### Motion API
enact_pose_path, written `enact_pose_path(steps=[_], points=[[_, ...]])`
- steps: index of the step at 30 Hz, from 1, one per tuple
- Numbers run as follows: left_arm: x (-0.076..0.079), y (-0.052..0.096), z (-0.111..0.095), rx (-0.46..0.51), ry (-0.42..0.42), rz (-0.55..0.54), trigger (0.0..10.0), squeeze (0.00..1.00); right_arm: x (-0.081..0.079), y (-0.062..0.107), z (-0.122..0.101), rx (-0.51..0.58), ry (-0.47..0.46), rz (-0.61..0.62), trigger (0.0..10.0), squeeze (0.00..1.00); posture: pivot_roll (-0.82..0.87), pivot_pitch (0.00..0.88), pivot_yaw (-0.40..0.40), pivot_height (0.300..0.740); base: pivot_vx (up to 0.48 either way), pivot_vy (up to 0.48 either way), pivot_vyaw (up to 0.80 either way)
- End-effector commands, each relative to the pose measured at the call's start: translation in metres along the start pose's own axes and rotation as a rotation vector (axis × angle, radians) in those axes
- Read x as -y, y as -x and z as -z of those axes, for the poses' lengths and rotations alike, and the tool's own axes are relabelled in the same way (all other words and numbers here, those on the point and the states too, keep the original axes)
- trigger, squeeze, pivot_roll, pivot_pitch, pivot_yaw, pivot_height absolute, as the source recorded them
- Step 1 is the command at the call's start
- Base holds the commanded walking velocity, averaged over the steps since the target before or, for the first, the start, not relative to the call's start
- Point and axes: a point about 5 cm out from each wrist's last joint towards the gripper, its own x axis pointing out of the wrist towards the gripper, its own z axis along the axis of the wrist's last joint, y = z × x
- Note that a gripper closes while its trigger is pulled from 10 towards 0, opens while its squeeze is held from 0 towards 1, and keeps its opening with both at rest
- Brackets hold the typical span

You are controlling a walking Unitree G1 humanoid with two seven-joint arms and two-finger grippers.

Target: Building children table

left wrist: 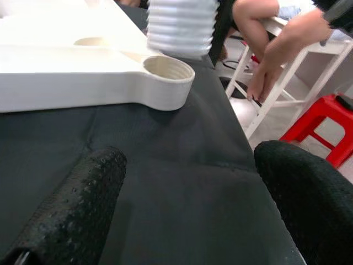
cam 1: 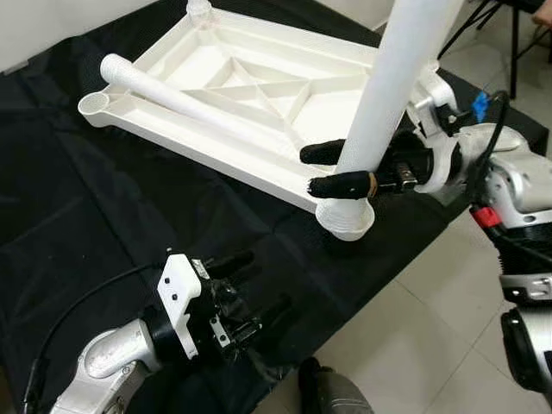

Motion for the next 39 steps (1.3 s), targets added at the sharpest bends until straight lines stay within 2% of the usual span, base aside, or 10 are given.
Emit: enact_pose_path(steps=[1,3,7,11,17,22,28,33,39], points=[[0.004,0.003,0.002,-0.005,-0.006,0.002,10.0,0.0,-0.001,-0.001,-0.002,-0.037,0.033,-0.053,10.0,0.0,-0.02,0.379,0.007,0.74,0.0,0.0,0.0],[0.004,0.003,0.002,-0.005,-0.006,0.002,10.0,0.0,-0.001,-0.001,-0.002,-0.037,0.033,-0.053,10.0,0.0,-0.02,0.379,0.007,0.74,0.0,0.0,0.0],[-0.002,0.004,-0.002,0.016,-0.015,-0.034,10.0,0.0,0.007,-0.001,-0.003,-0.204,0.107,-0.076,10.0,0.0,-0.02,0.39,0.012,0.74,0.0,0.0,0.0],[-0.004,0.003,-0.003,0.02,-0.016,-0.043,10.0,0.0,0.008,-0.003,-0.008,-0.236,0.137,-0.089,10.0,0.0,-0.02,0.393,0.012,0.74,0.0,0.0,0.0],[-0.005,0.002,-0.005,0.029,-0.027,-0.053,10.0,0.0,0.006,-0.014,-0.02,-0.342,0.259,-0.153,10.0,0.0,-0.03,0.403,0.006,0.74,0.0,0.0,0.0],[-0.006,0.001,-0.006,0.037,-0.03,-0.062,10.0,0.0,0.005,-0.022,-0.019,-0.346,0.303,-0.193,10.0,0.0,-0.03,0.406,0.005,0.74,0.0,0.0,0.0],[-0.006,0.001,-0.006,0.039,-0.032,-0.068,10.0,0.0,0.008,-0.026,-0.019,-0.297,0.347,-0.195,10.0,0.0,-0.03,0.41,0.003,0.74,0.0,0.0,0.0],[-0.006,0.001,-0.007,0.04,-0.035,-0.071,10.0,0.0,0.01,-0.028,-0.017,-0.248,0.348,-0.189,10.0,0.0,-0.02,0.413,-0.001,0.74,0.0,0.0,0.0],[-0.005,0.0,-0.008,0.041,-0.037,-0.075,10.0,0.0,0.004,-0.027,-0.007,-0.197,0.312,-0.188,10.0,0.0,-0.02,0.419,-0.001,0.74,0.0,0.0,0.0]])
